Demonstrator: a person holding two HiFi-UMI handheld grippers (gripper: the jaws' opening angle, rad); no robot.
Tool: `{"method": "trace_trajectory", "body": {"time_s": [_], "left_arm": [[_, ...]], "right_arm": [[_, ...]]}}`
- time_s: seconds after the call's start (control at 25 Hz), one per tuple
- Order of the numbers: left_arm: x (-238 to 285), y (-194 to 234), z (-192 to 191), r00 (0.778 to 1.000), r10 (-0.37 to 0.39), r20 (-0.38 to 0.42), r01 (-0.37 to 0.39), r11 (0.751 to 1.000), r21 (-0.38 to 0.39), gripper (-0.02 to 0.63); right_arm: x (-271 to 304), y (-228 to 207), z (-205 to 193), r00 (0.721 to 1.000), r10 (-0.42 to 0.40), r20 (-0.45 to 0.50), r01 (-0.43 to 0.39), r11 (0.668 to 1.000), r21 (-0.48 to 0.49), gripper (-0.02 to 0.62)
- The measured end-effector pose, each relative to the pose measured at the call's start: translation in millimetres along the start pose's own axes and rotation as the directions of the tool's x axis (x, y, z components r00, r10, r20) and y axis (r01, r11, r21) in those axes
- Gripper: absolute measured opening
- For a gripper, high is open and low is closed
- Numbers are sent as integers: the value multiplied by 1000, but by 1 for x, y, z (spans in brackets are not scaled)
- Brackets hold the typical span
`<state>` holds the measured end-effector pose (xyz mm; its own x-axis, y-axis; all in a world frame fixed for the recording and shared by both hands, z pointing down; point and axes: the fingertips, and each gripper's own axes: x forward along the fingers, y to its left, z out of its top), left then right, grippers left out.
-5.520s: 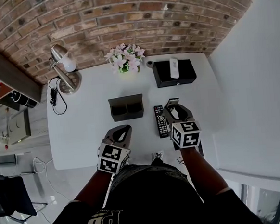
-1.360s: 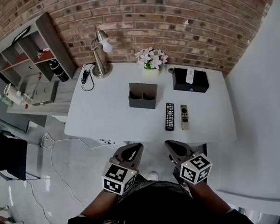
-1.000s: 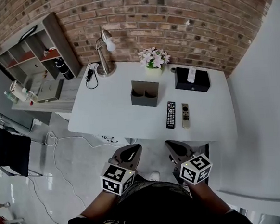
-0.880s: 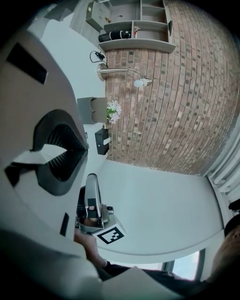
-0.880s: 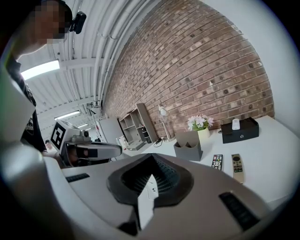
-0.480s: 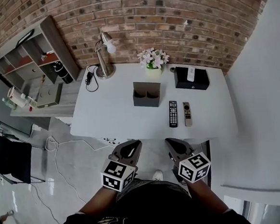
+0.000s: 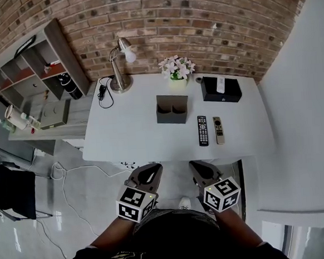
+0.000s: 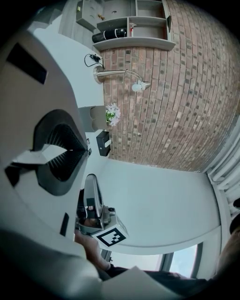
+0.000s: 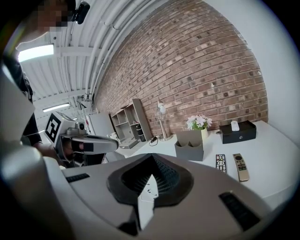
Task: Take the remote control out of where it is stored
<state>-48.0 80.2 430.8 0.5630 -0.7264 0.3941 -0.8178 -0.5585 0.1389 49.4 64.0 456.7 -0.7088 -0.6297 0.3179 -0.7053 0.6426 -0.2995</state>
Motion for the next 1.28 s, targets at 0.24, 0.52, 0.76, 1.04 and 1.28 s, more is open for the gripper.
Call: {"method": "trace_trajectory", "body": {"time_s": [0.24,0.52,0.76,1.04,1.28], "left_arm": [[-5,5,-5,1000,-18,-4,18,1000,-1,6],[-5,4,-6,999,-40,-8,41,999,5,6],[-2,7,-3,999,-40,-5,40,999,5,6],[0,8,-1,999,-33,-4,33,999,2,6],[3,7,0,1000,-27,-4,27,1000,5,6]], "right_arm": [[4,9,-3,1000,-11,0,11,1000,3,5],[4,12,-4,1000,-25,-10,25,1000,-7,5],[6,10,-2,1000,-28,-11,28,1000,-13,5],[7,7,-2,999,-27,-18,26,1000,-12,5],[7,4,-1,1000,-21,-21,21,1000,-15,5]]}}
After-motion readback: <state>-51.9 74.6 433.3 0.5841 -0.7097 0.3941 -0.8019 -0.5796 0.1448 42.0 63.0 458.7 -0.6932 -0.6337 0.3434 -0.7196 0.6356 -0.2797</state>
